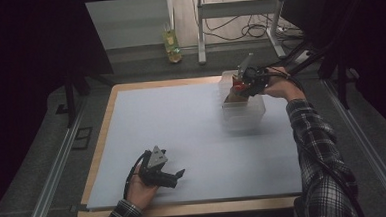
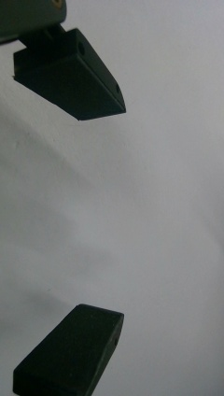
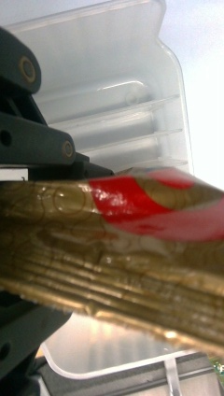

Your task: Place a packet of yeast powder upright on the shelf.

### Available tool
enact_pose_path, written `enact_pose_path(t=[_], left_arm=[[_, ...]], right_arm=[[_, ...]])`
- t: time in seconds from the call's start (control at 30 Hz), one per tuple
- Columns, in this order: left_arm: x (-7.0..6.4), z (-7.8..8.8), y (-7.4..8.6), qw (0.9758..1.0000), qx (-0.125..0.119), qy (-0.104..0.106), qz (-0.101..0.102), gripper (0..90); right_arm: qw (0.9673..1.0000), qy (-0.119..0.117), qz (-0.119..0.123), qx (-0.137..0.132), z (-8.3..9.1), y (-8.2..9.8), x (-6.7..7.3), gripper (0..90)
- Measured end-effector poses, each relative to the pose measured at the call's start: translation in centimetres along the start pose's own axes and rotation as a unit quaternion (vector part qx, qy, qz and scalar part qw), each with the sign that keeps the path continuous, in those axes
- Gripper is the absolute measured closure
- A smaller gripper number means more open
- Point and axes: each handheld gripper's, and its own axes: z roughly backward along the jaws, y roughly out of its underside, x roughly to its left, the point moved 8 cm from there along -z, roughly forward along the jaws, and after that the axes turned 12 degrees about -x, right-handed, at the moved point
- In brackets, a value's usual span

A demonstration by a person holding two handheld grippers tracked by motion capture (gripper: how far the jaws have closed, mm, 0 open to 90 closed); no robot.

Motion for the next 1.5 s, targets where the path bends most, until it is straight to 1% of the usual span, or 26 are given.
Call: enact_pose_path(t=[0.03,0.07,0.2,0.3,0.33,0.37,0.47,0.5,0.53,0.63,0.7,0.77,0.8,0.87,0.9,1.03,1.1,1.13,1.17,1.2,1.27,1.4,1.43,1.47,1.5], left_arm=[[0.0,0.0,0.0,1.0,-0.001,-0.001,0.0,3.7],[0.0,0.0,0.0,1.0,-0.001,-0.001,0.0,3.7],[0.0,0.0,-0.1,1.0,-0.002,-0.001,-0.001,3.7],[-0.1,0.0,-0.1,1.0,-0.004,-0.003,-0.002,3.6],[0.0,0.0,-0.1,1.0,-0.005,-0.004,-0.004,3.6],[0.0,0.0,-0.1,1.0,-0.004,-0.004,-0.006,3.6],[0.0,0.0,-0.1,0.9999,-0.006,-0.005,-0.007,3.3],[0.0,-0.1,-0.1,0.9999,-0.006,-0.006,-0.007,3.2],[0.0,-0.1,-0.1,0.9999,-0.006,-0.007,-0.007,3.0],[0.1,-0.1,-0.1,0.9999,-0.008,-0.007,-0.006,2.4],[0.1,-0.1,-0.1,0.9999,-0.011,-0.003,0.0,2.3],[0.2,-0.1,-0.1,0.9999,-0.011,-0.003,0.0,1.9],[0.2,-0.1,-0.1,0.9999,-0.01,-0.003,0.001,1.9],[0.2,-0.1,-0.1,0.9999,-0.009,-0.002,0.005,1.8],[0.1,-0.1,-0.1,0.9999,-0.009,-0.001,0.008,1.7],[0.0,-0.1,-0.1,0.9996,-0.011,0.011,0.022,1.1],[-0.1,-0.2,0.0,0.9995,-0.009,0.019,0.024,0.3],[-0.1,-0.3,0.0,0.9995,-0.009,0.02,0.021,0.0],[-0.2,-0.3,0.0,0.9996,-0.009,0.019,0.018,0.0],[-0.2,-0.3,0.0,0.9997,-0.009,0.018,0.013,0.0],[-0.2,-0.3,0.1,0.9997,-0.008,0.018,0.012,0.0],[0.0,-0.3,0.1,0.9997,-0.007,0.015,0.017,0.0],[0.1,-0.3,0.2,0.9996,-0.003,0.017,0.021,0.0],[0.1,-0.4,0.3,0.9996,-0.001,0.016,0.023,0.0],[0.2,-0.4,0.4,0.9997,0.003,0.014,0.022,0.0]], right_arm=[[1.0,0.001,-0.008,-0.005,0.1,0.0,0.1,60.9],[0.9999,0.005,-0.011,-0.01,0.2,0.0,0.1,58.0],[0.9994,0.012,-0.018,-0.027,0.5,-0.3,0.1,47.9],[0.999,0.014,-0.029,-0.031,0.7,-0.4,0.3,40.9],[0.9987,0.015,-0.036,-0.032,0.7,-0.3,0.4,39.3],[0.9985,0.019,-0.04,-0.031,0.7,-0.3,0.3,36.8],[0.9967,0.024,-0.065,-0.042,0.8,-0.2,0.3,29.3],[0.9962,0.027,-0.068,-0.047,0.9,-0.2,0.3,27.1],[0.9961,0.027,-0.067,-0.051,0.9,-0.2,0.3,26.3],[0.994,0.034,-0.081,-0.065,1.2,-0.4,0.3,21.4],[0.9925,0.036,-0.089,-0.075,1.4,-0.6,0.2,17.4],[0.9913,0.038,-0.094,-0.083,1.5,-0.7,0.3,15.9],[0.9898,0.04,-0.103,-0.09,1.6,-0.8,0.3,13.8],[0.9865,0.037,-0.12,-0.106,1.7,-0.9,0.5,12.8],[0.9854,0.04,-0.125,-0.109,1.7,-0.9,0.6,11.8],[0.9845,0.047,-0.125,-0.114,1.8,-1.0,0.9,8.0],[0.9842,0.052,-0.126,-0.113,1.9,-1.0,1.0,7.0],[0.9835,0.058,-0.128,-0.114,1.9,-1.1,0.9,6.7],[0.9822,0.06,-0.133,-0.119,2.0,-1.1,0.9,6.1],[0.9817,0.058,-0.135,-0.121,2.0,-1.2,1.0,5.1],[0.9807,0.066,-0.139,-0.121,2.1,-1.2,1.0,4.6],[0.9795,0.076,-0.138,-0.125,2.3,-1.4,1.0,3.9],[0.9787,0.08,-0.14,-0.126,2.4,-1.4,1.0,3.1],[0.9767,0.086,-0.148,-0.129,2.4,-1.5,1.0,2.2],[0.9756,0.084,-0.154,-0.133,2.5,-1.6,1.0,1.3]])
